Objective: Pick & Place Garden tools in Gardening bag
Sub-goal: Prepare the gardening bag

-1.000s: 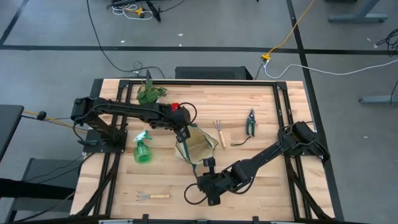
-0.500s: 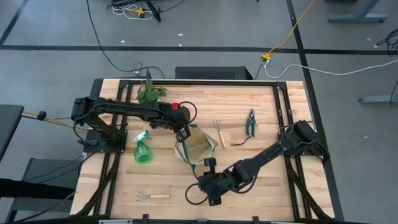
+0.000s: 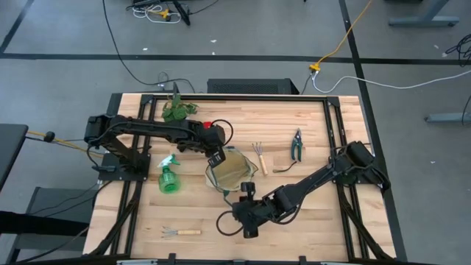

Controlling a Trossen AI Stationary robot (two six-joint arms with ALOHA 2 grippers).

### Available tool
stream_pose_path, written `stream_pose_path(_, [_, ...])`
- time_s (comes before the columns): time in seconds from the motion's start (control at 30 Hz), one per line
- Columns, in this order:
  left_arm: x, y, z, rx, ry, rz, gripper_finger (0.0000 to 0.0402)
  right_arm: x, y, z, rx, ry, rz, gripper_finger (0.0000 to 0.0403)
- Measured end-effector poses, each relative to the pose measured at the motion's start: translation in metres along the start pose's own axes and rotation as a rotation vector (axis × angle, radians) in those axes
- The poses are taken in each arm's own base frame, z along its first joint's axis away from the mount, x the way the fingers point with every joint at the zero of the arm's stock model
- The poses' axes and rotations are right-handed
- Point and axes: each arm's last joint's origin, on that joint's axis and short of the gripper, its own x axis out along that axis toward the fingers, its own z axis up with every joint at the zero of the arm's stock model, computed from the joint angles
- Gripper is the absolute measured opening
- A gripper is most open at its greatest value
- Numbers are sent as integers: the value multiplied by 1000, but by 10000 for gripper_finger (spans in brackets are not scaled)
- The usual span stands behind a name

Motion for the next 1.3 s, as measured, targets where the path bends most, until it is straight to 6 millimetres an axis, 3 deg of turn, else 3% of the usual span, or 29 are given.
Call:
stream_pose_path(0.53, [-6,0,0,48,-6,-33,128,2,-6,2,-15,-7,-28,125])
stream_pose_path(1.3, [-62,14,-4,18,-140,-130,129,3,-11,2,-55,-6,-75,126])
